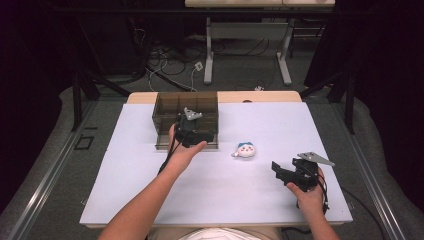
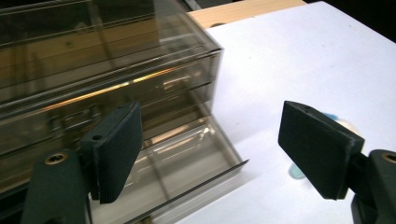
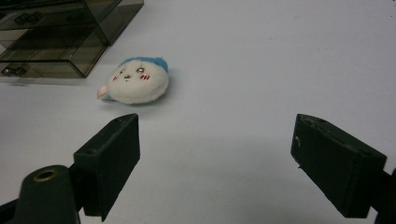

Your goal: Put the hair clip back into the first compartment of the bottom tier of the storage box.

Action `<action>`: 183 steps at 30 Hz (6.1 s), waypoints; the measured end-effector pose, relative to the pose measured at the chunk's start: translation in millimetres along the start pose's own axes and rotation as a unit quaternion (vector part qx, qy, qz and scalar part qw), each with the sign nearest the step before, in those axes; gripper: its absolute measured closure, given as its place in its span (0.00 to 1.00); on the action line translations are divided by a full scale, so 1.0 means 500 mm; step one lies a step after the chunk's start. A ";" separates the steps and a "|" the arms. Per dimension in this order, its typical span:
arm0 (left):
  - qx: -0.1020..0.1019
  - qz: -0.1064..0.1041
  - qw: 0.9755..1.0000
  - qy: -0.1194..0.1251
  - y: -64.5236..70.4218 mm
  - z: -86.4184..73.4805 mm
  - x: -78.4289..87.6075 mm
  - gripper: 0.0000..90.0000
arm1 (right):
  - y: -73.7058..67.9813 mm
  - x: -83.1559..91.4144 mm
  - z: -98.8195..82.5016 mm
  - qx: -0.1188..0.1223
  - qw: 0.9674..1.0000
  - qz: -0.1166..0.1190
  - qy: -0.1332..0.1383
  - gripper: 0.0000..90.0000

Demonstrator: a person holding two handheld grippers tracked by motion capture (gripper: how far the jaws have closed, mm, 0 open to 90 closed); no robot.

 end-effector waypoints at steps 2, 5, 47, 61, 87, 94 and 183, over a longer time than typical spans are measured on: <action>-0.004 -0.008 1.000 -0.002 0.013 0.006 -0.009 0.25 | 0.000 0.000 0.000 0.001 1.000 0.000 -0.002 0.17; -0.011 -0.018 1.000 -0.005 0.030 0.012 -0.024 0.25 | 0.000 0.000 0.000 0.000 1.000 0.000 -0.002 0.17; -0.018 -0.093 0.994 -0.059 0.163 0.010 -0.173 0.25 | 0.007 0.003 0.001 -0.011 1.000 0.000 0.001 0.17; -0.019 -0.092 0.992 -0.081 0.165 -0.006 -0.218 0.26 | 0.016 0.002 -0.002 -0.014 1.000 -0.003 -0.006 0.17; -0.037 -0.113 0.987 -0.106 0.193 -0.038 -0.230 0.26 | 0.021 0.012 -0.005 -0.025 1.000 -0.004 -0.004 0.17; -0.040 -0.112 0.986 -0.116 0.191 -0.054 -0.234 0.29 | 0.022 0.013 -0.005 -0.020 1.000 -0.007 -0.006 0.17; -0.058 -0.105 0.990 -0.079 0.189 -0.042 -0.179 0.50 | 0.014 0.004 -0.018 -0.007 1.000 -0.005 -0.017 0.17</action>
Point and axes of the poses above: each handheld gripper's, and its own axes: x roughly backward along the jaws, z roughly out of its top, y roughly to its right, the point moved 6 cm from there along -x, roughly forward along the jaws, and after that the axes turned 8 degrees about -z, right-handed, at the moved point
